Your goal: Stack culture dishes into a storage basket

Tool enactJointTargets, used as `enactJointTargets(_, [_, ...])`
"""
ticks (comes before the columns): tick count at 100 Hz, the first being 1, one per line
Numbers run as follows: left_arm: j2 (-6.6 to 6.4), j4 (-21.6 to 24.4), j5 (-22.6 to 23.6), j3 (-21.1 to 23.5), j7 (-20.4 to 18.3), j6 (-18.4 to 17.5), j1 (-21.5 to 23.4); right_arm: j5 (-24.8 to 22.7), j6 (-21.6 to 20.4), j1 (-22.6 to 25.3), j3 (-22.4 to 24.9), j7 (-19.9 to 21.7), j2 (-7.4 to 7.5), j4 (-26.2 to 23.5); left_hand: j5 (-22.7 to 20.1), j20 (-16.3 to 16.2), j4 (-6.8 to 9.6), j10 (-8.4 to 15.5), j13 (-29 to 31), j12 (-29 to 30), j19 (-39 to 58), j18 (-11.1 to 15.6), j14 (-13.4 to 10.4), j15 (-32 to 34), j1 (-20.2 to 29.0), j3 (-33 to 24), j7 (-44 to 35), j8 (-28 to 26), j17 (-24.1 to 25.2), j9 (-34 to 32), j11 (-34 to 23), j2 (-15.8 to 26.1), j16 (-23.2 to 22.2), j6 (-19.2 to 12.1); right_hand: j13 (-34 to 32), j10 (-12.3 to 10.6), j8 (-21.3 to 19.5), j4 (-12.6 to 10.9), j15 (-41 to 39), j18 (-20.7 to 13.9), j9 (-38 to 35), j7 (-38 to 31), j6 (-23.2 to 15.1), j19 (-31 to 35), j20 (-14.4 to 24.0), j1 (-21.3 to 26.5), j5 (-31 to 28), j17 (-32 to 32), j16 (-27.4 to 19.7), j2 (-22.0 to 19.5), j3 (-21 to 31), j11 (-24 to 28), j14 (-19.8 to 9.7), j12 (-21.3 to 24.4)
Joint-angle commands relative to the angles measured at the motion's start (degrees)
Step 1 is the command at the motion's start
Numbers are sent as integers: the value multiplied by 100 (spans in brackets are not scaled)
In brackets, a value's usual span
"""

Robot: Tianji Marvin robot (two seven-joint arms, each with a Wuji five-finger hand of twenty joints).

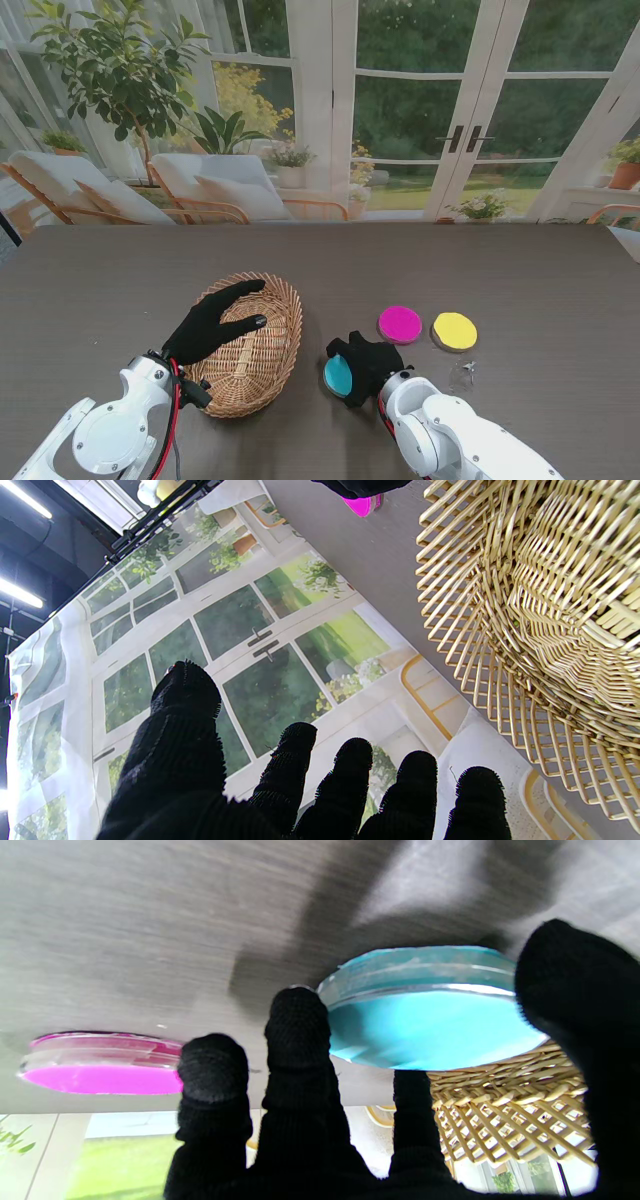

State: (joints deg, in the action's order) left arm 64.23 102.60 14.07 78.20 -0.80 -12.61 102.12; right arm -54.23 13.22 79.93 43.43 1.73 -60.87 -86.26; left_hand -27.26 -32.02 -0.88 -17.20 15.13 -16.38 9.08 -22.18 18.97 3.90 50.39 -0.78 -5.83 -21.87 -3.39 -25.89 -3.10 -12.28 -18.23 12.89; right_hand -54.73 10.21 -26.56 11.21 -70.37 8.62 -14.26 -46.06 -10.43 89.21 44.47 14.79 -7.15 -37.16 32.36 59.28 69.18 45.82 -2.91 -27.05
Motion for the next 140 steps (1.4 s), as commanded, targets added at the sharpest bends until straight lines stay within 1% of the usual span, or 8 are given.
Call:
enactJointTargets(1, [8, 46, -19, 11, -113, 17, 24, -45, -7, 24, -32, 80, -14, -27, -46, -47, 89, 0, 36, -4, 72, 106, -17, 17, -101, 102, -16, -14, 5, -37, -2, 208, -73, -16, 84, -59, -51, -15, 24, -112, 341, 54, -34, -14, -115, -316, 246, -423, 10, 193, 279, 51, 17, -36])
enactJointTargets(46, [9, 76, -16, 29, -111, 32, 55, -92, 241, 31, -122, -101, -54, -20, -34, -47, 90, -5, 35, -4, 72, 110, -7, 18, -98, 99, -10, -13, 3, -41, -3, 209, -74, -1, 278, -36, -168, 22, 196, -151, 521, 510, 99, -50, -65, -386, 280, -276, 45, 229, 309, -4, 133, 37])
enactJointTargets(76, [8, 82, -18, 29, -116, 40, 62, -270, 25, 531, 619, 154, 3, -695, -37, -48, 89, 1, 42, -5, 72, 105, -7, 20, -102, 101, -9, -12, 6, -46, -6, 218, -75, 0, 288, -84, -265, 37, 279, -46, 457, 690, 77, -123, -54, -641, 254, -201, 42, -160, 23, -134, 263, 145])
enactJointTargets(94, [5, 76, -21, 29, -127, 23, 59, -222, 178, 418, 834, 287, -17, -777, -56, -49, 89, -3, 42, -6, 73, 105, -3, 19, -107, 102, -19, -17, 3, -49, -6, 223, -75, -6, 200, -104, -338, -25, 543, 48, 48, 325, -6, -152, -29, -490, 76, -240, -89, -272, -52, -367, 450, 307])
enactJointTargets(105, [1, 78, -34, 30, -151, 35, 57, -130, 346, 221, 875, 323, -40, -669, -46, -49, 89, 0, 48, -6, 73, 105, -7, 20, -104, 101, -15, -16, 5, -51, -7, 234, -75, -10, 363, -124, 57, -61, 1590, 517, -382, 304, 17, -881, -258, -387, -235, 49, -399, -371, -97, -772, 916, 661])
enactJointTargets(116, [-2, 75, -45, 27, -170, 49, 48, -149, 461, 19, 883, 338, -49, -505, -47, -50, 88, 0, 51, -6, 73, 110, -2, 22, -97, 101, -14, -15, 5, -56, -8, 236, -76, -6, 536, -174, 343, -80, 2254, 644, -549, 387, -1, -1316, -366, -418, -377, 335, -441, -500, -157, -935, 1057, 831])
enactJointTargets(132, [-10, 62, -69, 14, -218, 66, 24, -121, 644, -288, 806, 450, -50, -235, -61, -52, 87, 1, 52, -7, 75, 112, -5, 21, -99, 104, -19, -17, 3, -56, -8, 249, -77, -8, 502, -190, 494, -73, 2214, 630, -584, 487, -16, -1338, -352, -448, -344, 386, -340, -500, -185, -1052, 1021, 890])
enactJointTargets(140, [-12, 59, -79, 10, -234, 76, 18, -115, 743, -411, 749, 516, -45, -115, -58, -51, 87, 9, 57, -7, 73, 114, -5, 23, -100, 105, -17, -16, 7, -56, -8, 250, -78, -15, 1025, -261, 641, -68, 2978, 997, -531, 500, 13, -2202, -638, -548, -255, 1065, -553, -677, -281, -1171, 1394, 932])
